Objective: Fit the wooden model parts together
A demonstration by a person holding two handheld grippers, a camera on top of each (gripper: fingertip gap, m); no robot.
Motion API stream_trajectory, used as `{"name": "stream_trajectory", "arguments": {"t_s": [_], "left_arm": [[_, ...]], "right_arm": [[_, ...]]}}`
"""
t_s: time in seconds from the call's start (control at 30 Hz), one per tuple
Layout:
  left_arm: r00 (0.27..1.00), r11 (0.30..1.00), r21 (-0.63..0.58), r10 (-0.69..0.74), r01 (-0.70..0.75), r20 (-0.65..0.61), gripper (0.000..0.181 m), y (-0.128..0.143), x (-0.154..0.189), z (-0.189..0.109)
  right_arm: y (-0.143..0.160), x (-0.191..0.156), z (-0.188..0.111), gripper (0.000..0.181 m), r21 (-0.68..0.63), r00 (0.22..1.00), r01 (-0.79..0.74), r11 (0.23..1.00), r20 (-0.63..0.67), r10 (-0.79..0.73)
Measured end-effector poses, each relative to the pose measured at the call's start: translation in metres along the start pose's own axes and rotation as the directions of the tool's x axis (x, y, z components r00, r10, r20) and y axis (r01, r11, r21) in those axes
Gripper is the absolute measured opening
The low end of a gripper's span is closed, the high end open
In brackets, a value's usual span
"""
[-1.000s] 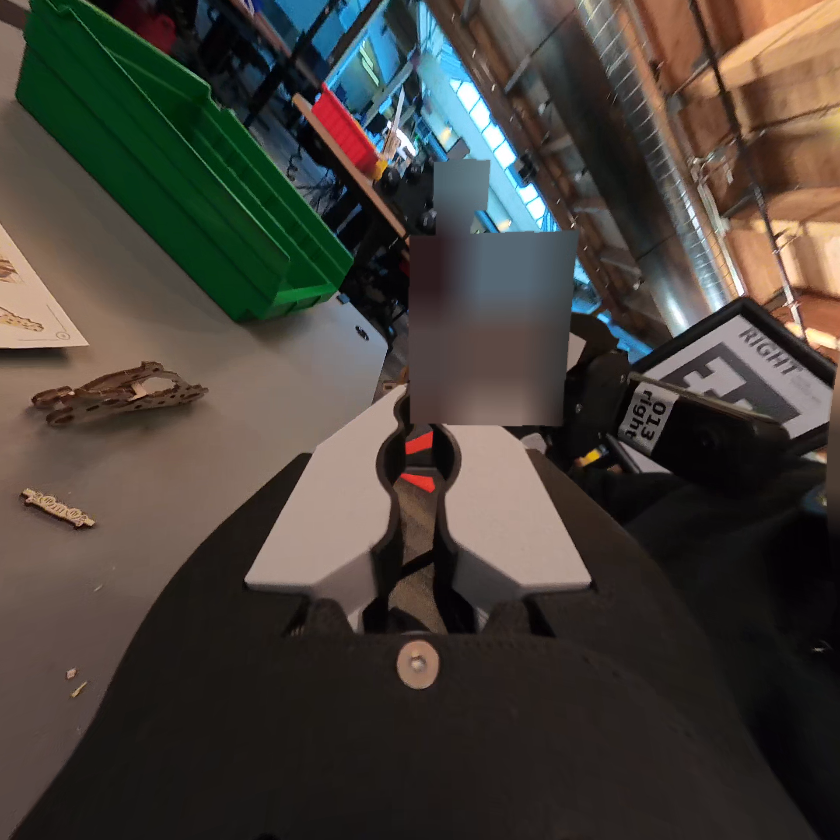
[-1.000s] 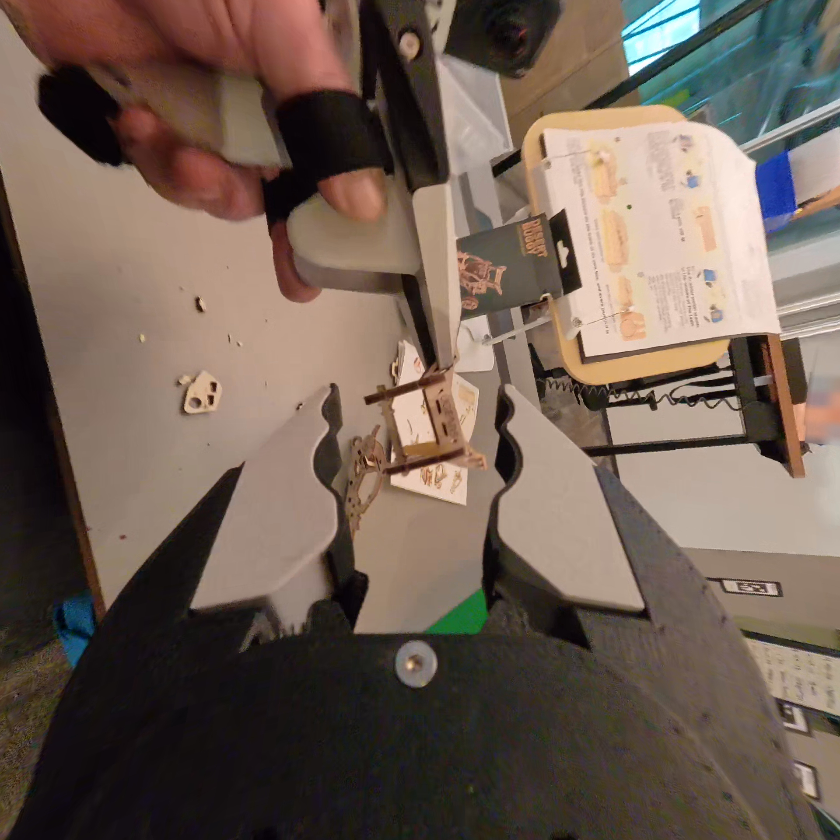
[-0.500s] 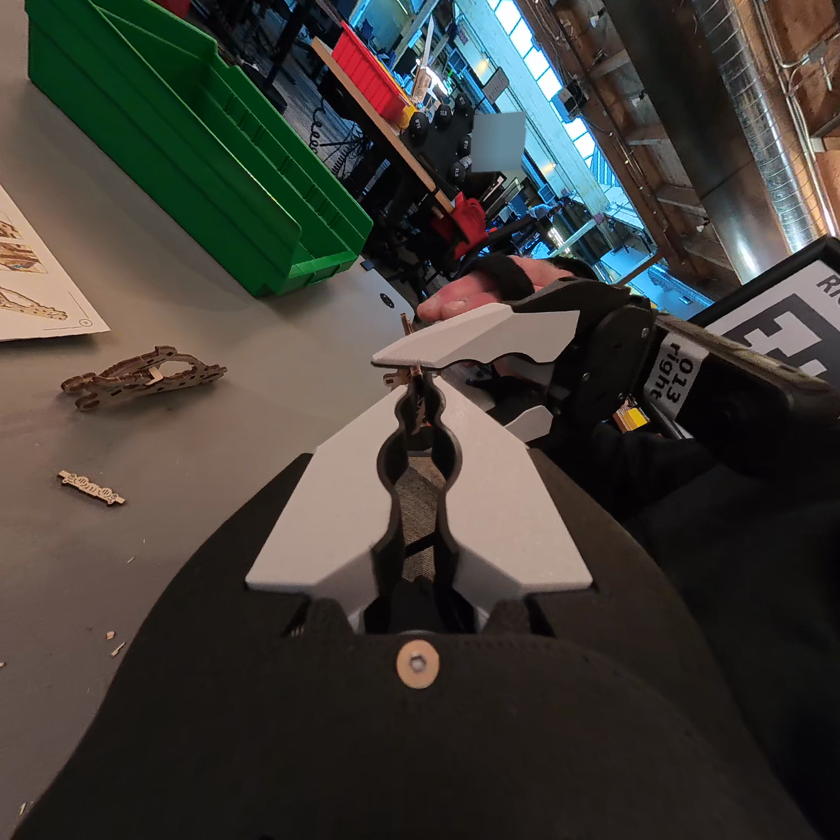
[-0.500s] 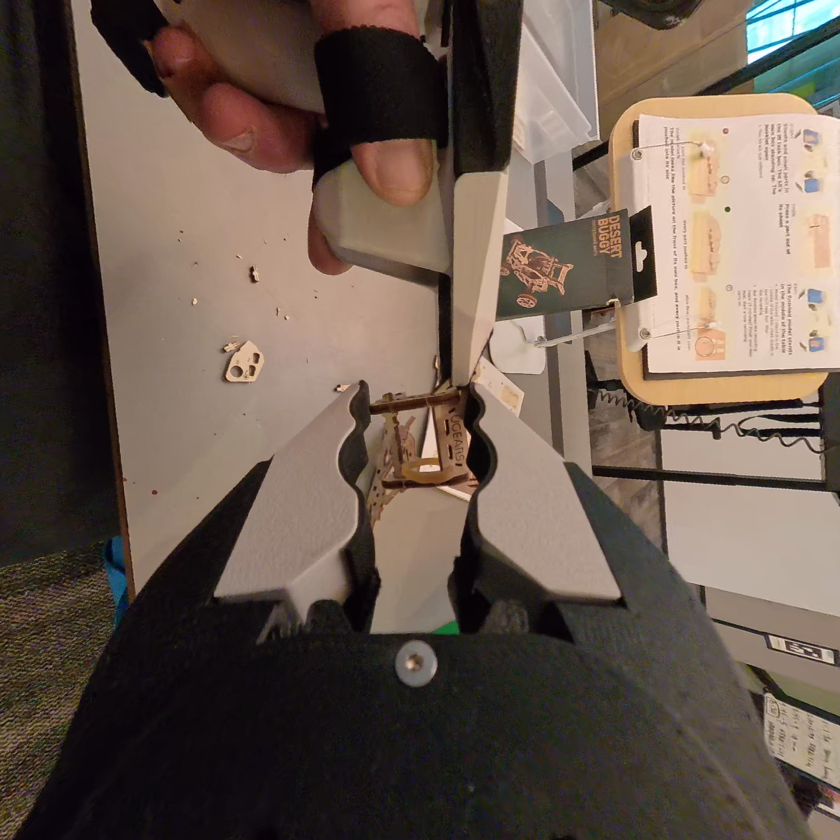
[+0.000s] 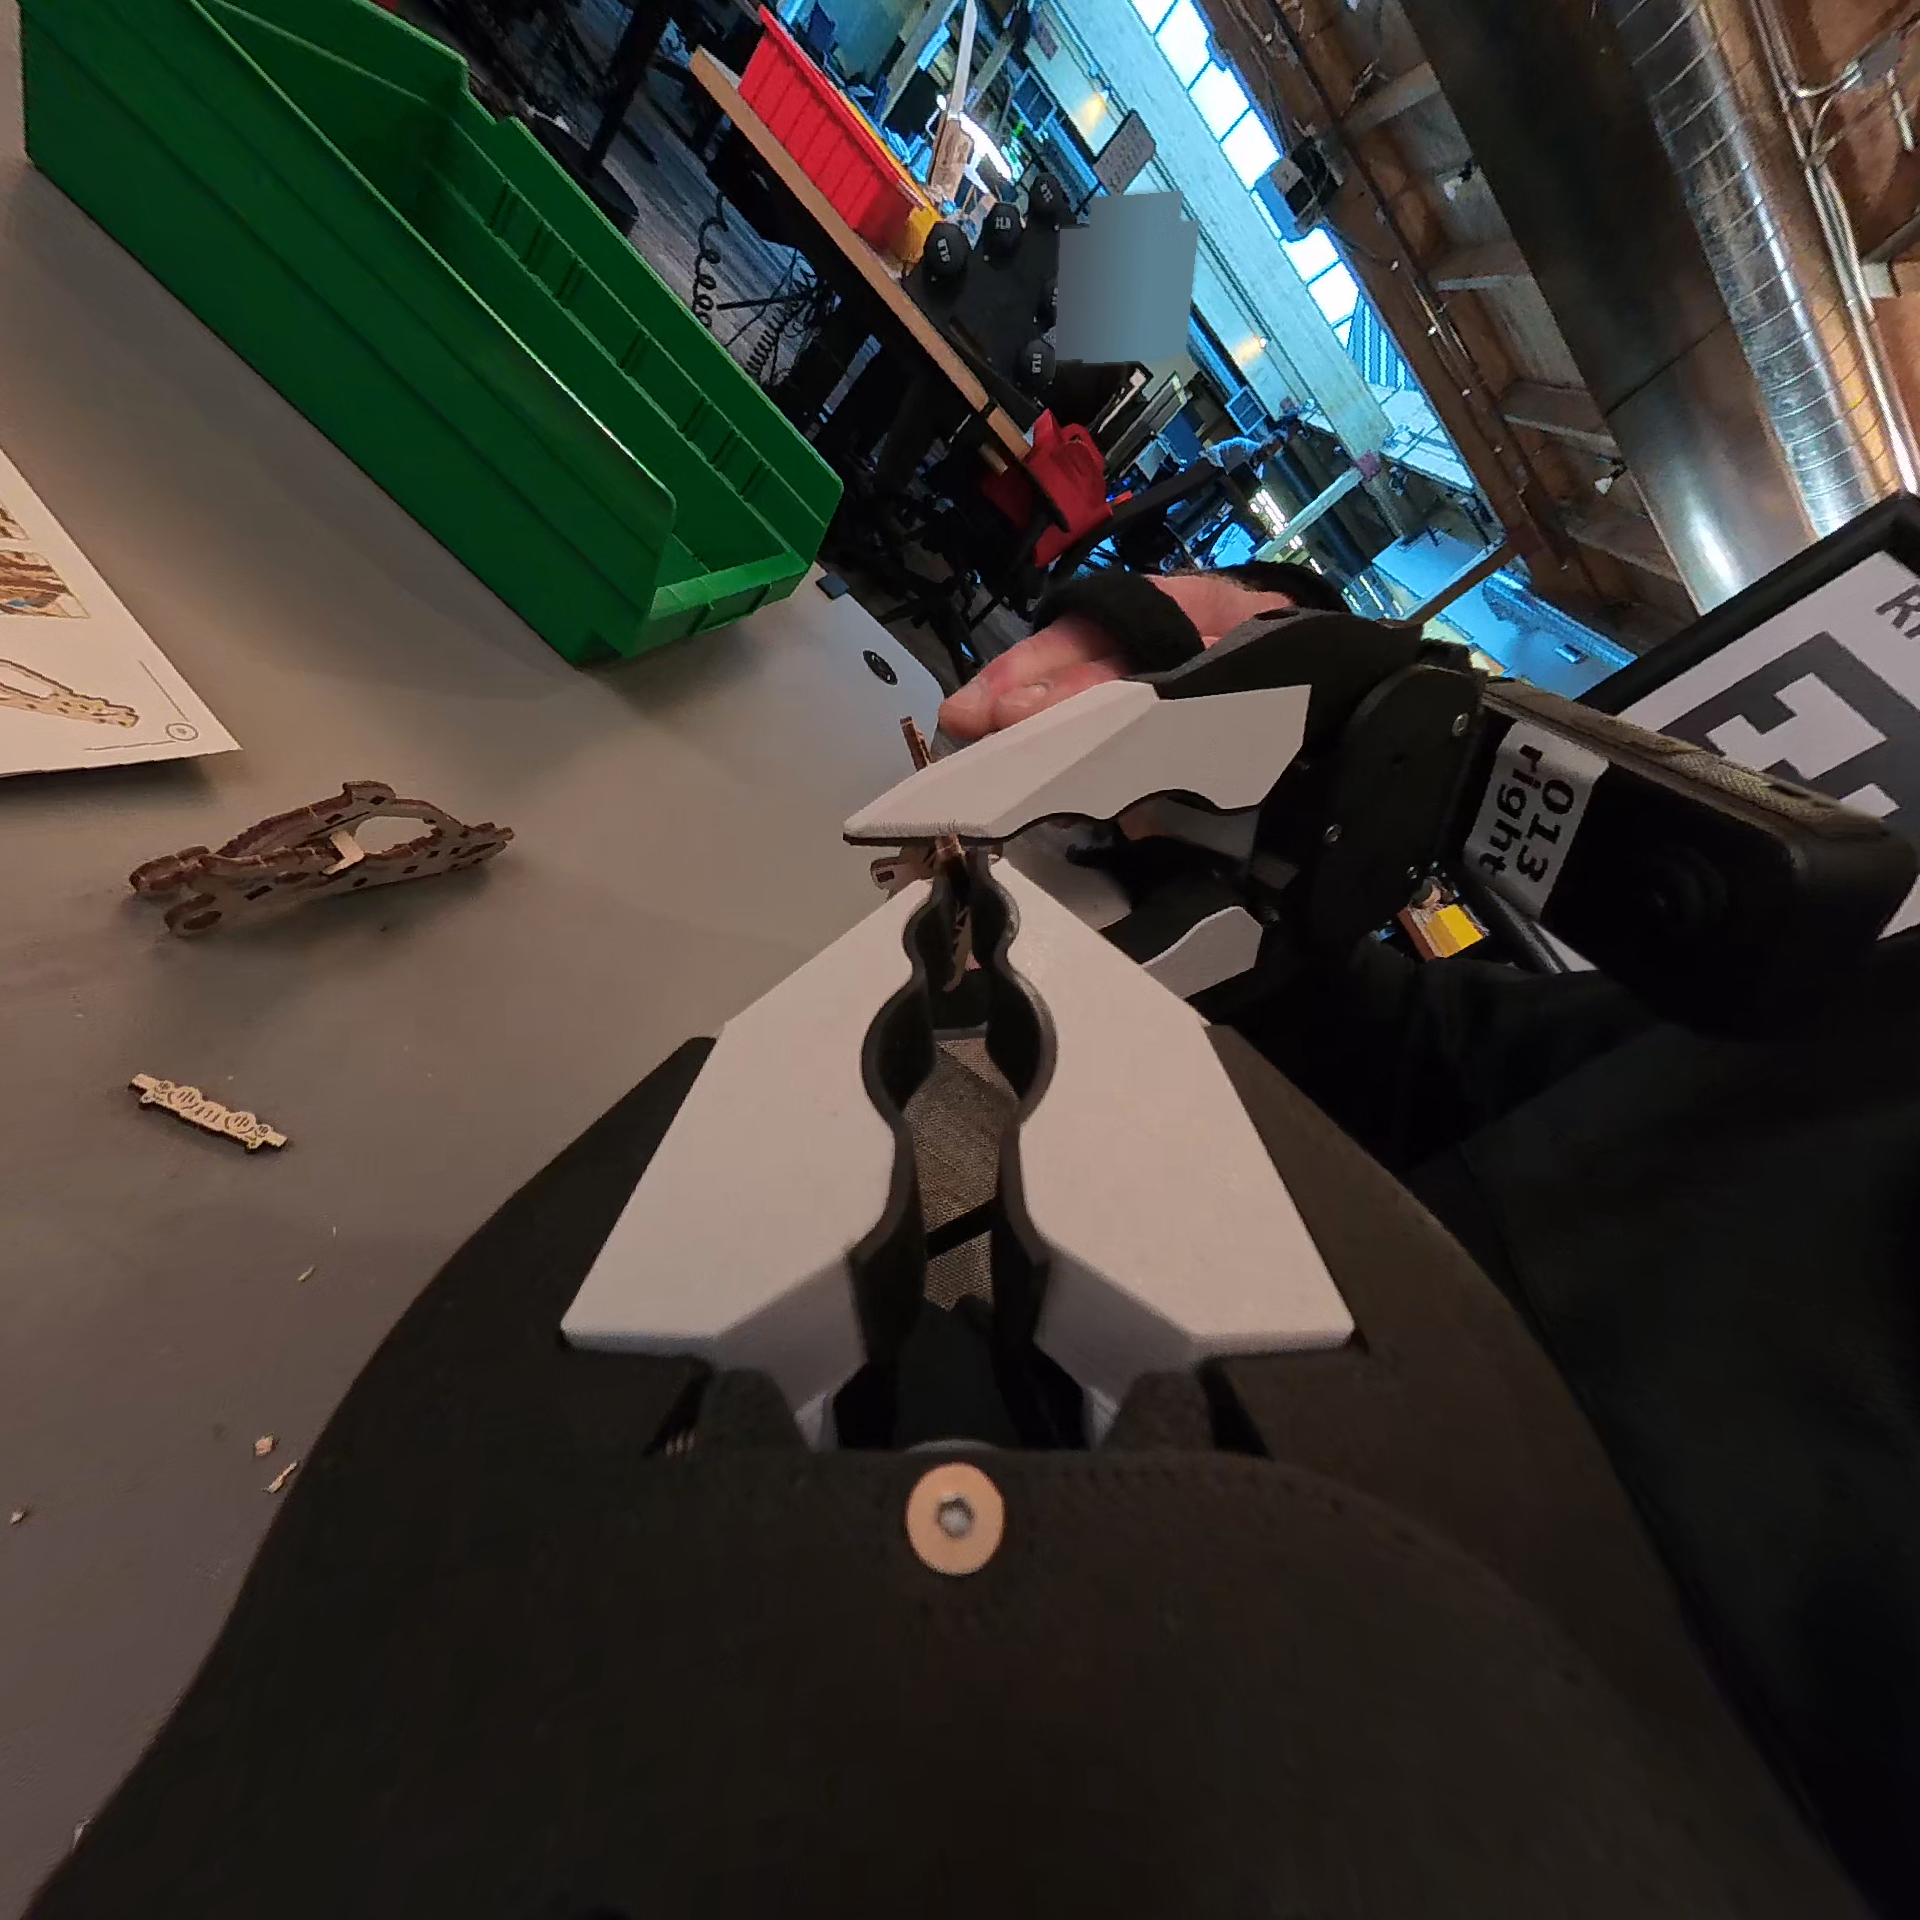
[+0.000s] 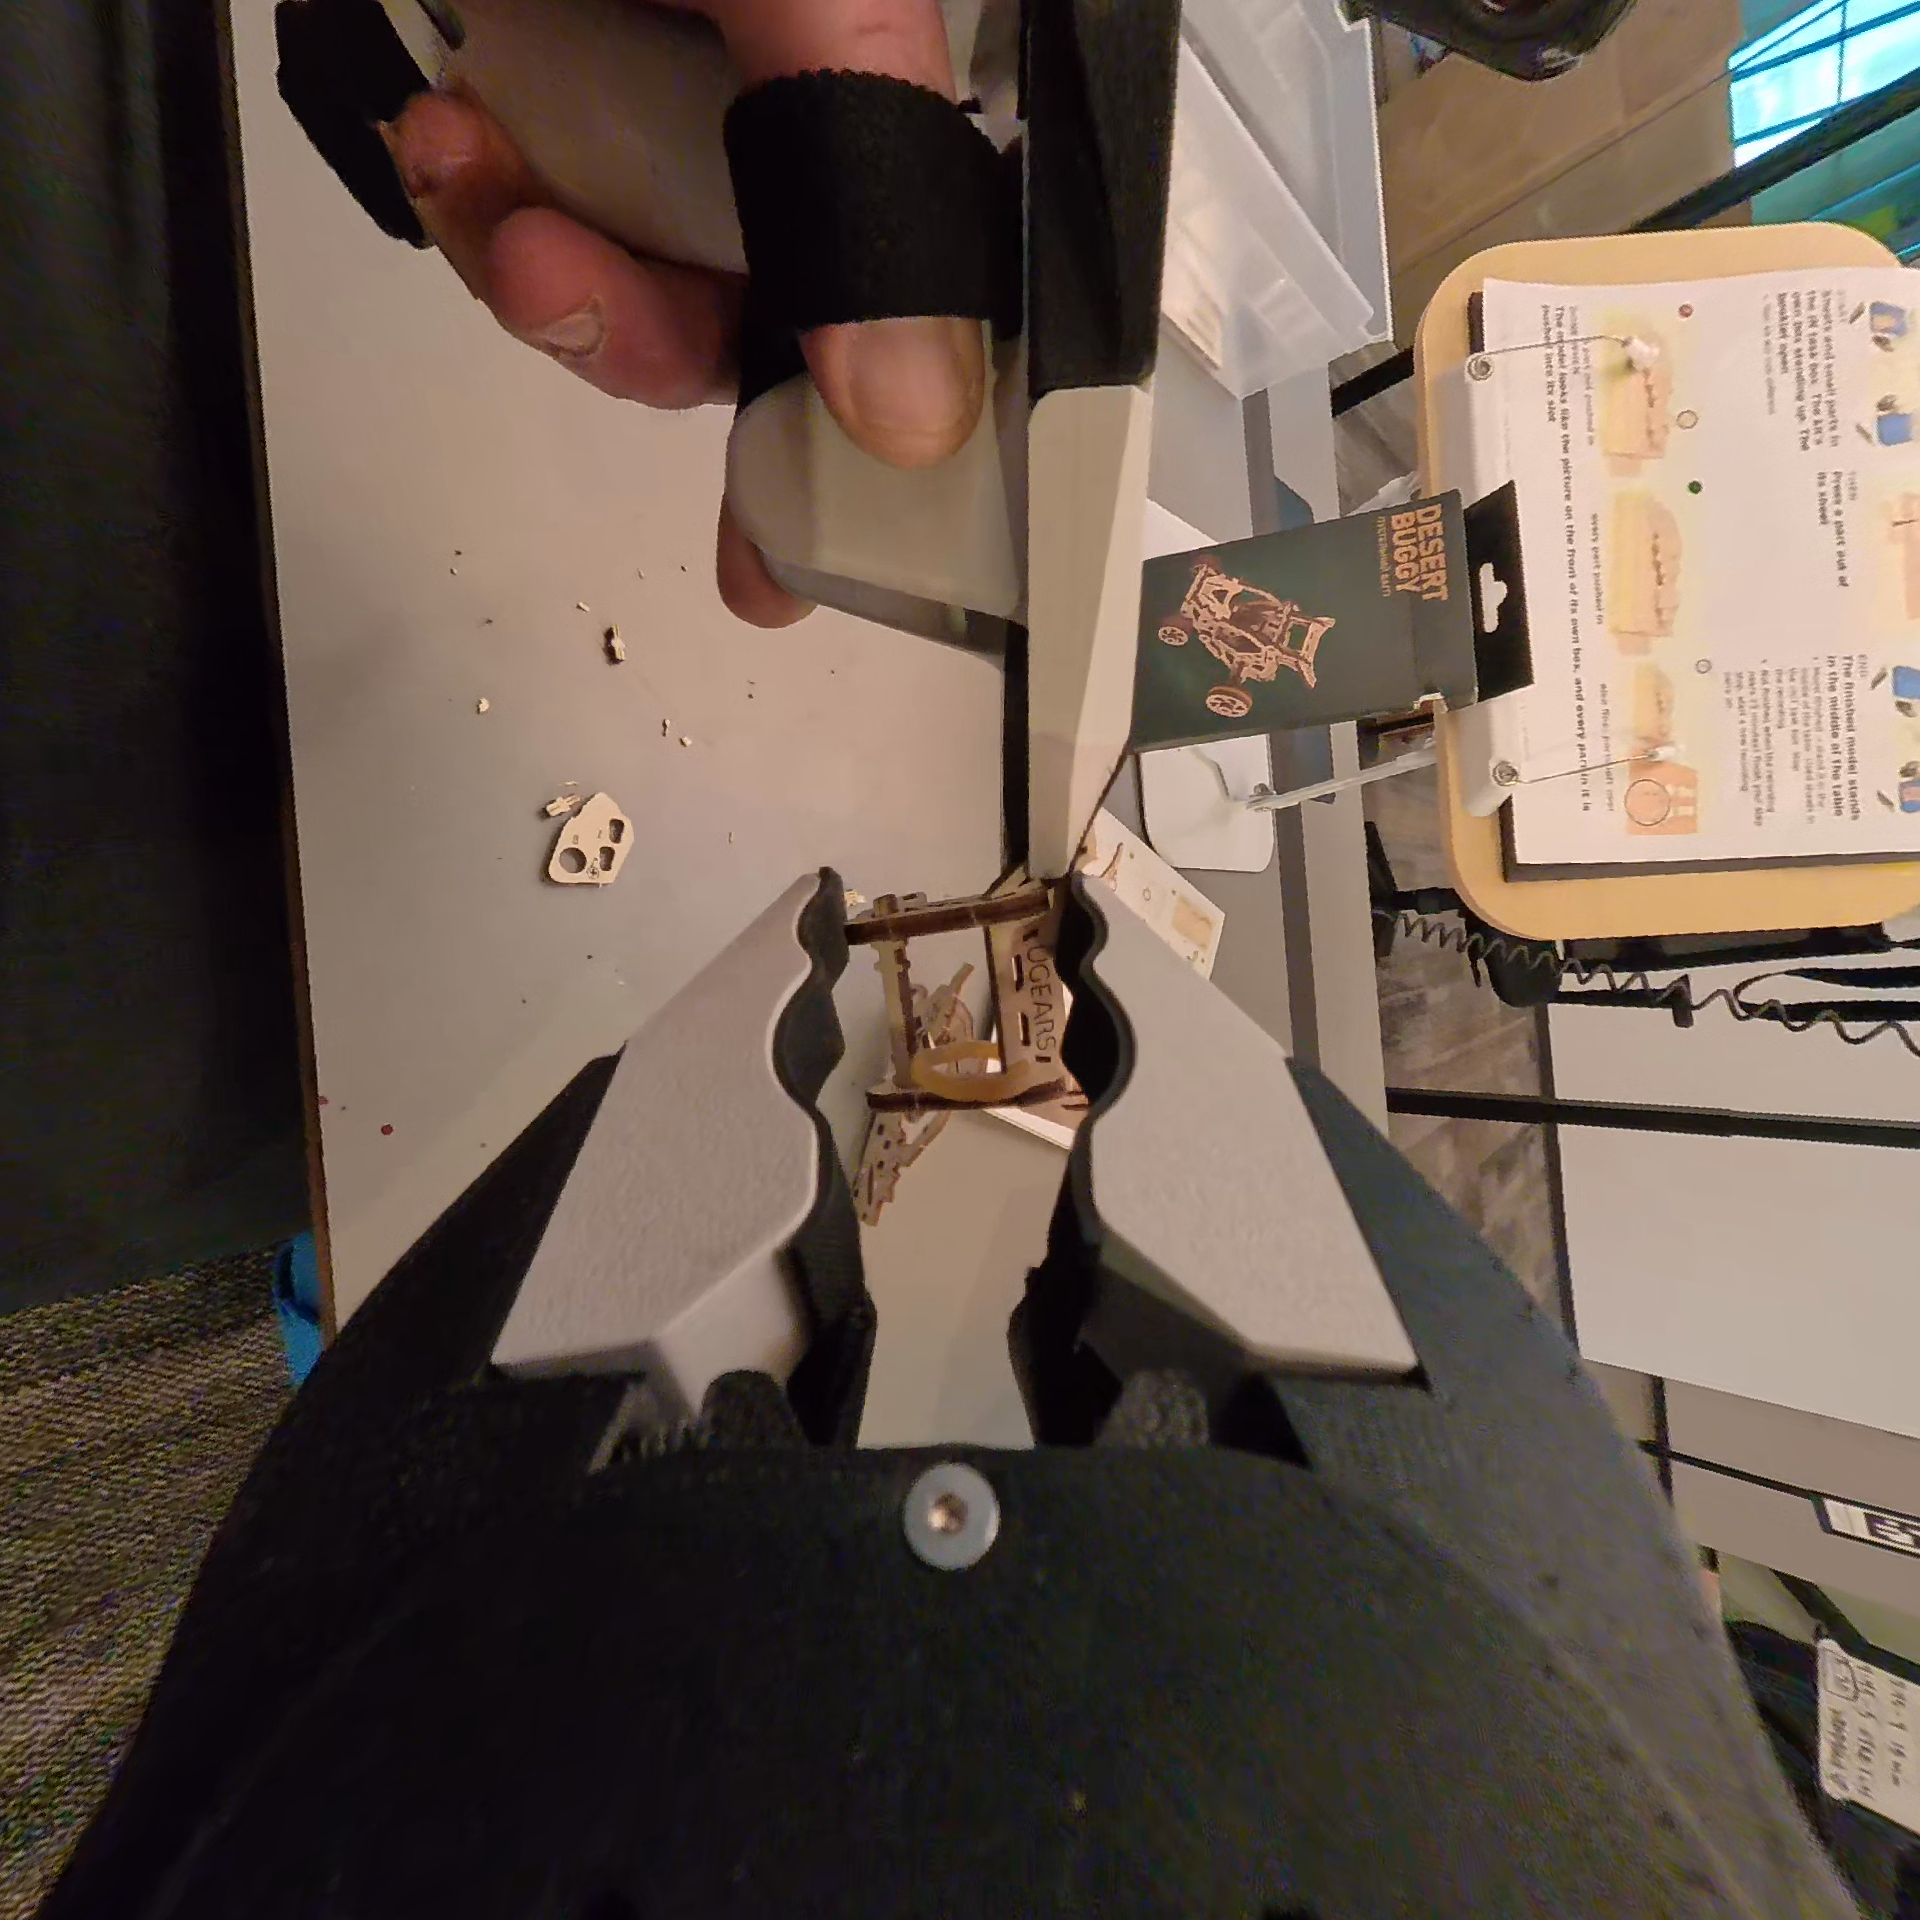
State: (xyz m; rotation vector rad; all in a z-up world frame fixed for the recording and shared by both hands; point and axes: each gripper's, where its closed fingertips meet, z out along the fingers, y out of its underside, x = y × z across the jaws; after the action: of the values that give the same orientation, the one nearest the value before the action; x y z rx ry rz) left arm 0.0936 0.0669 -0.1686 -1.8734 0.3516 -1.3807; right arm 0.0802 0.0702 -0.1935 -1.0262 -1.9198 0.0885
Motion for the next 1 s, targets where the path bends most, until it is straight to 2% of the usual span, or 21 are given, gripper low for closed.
{"name": "stream_trajectory", "arguments": {"t_s": [0.03, 0.33, 0.47, 0.5, 0.53, 0.57, 0.67, 0.73, 0.87, 1.0], "left_arm": [[1.000, 1.000, 0.001, 0.000, 0.000, -0.001, 0.001, 0.000, 0.000, 0.000], [1.000, 1.000, -0.003, -0.009, 0.009, 0.010, 0.001, 0.006, -0.006, 0.001], [0.997, 0.997, 0.033, -0.076, 0.077, -0.031, 0.001, 0.004, -0.011, -0.001], [0.994, 0.994, 0.047, -0.098, 0.100, -0.039, 0.001, 0.002, -0.015, -0.002], [0.993, 0.991, 0.066, -0.116, 0.118, -0.039, 0.001, 0.000, -0.020, -0.004], [0.986, 0.984, 0.087, -0.147, 0.153, -0.072, 0.001, -0.003, -0.022, -0.007], [0.965, 0.964, 0.106, -0.229, 0.242, -0.125, 0.001, -0.007, -0.031, -0.013], [0.952, 0.954, 0.107, -0.261, 0.279, -0.161, 0.001, -0.010, -0.033, -0.014], [0.941, 0.955, 0.080, -0.264, 0.286, -0.209, 0.001, -0.013, -0.026, -0.012], [0.949, 0.969, 0.011, -0.239, 0.246, -0.207, 0.001, -0.006, -0.022, -0.007]], "right_arm": [[0.000, 0.000, 0.000, 0.038, 0.001, 1.000, -0.009, 1.000, 0.003, 0.009], [0.003, -0.006, 0.005, 0.037, -0.023, 0.999, -0.035, 0.999, 0.034, 0.036], [0.004, -0.005, 0.010, 0.039, -0.028, 0.998, -0.056, 0.998, 0.029, 0.057], [0.002, -0.001, 0.009, 0.042, -0.022, 0.999, -0.053, 0.998, -0.001, 0.053], [0.001, 0.004, 0.007, 0.068, -0.016, 0.998, -0.057, 0.998, -0.031, 0.056], [0.002, 0.007, 0.005, 0.079, -0.016, 0.997, -0.061, 0.998, -0.047, 0.060], [-0.002, 0.017, -0.010, 0.074, 0.049, 0.993, -0.095, 0.994, -0.069, 0.098], [0.008, 0.021, -0.014, 0.076, 0.016, 0.992, -0.102, 0.995, -0.078, 0.103], [0.023, 0.016, -0.014, 0.067, -0.011, 0.986, -0.161, 0.987, -0.032, 0.161], [0.022, 0.012, -0.017, 0.064, 0.032, 0.982, -0.187, 0.982, -0.017, 0.187]]}}
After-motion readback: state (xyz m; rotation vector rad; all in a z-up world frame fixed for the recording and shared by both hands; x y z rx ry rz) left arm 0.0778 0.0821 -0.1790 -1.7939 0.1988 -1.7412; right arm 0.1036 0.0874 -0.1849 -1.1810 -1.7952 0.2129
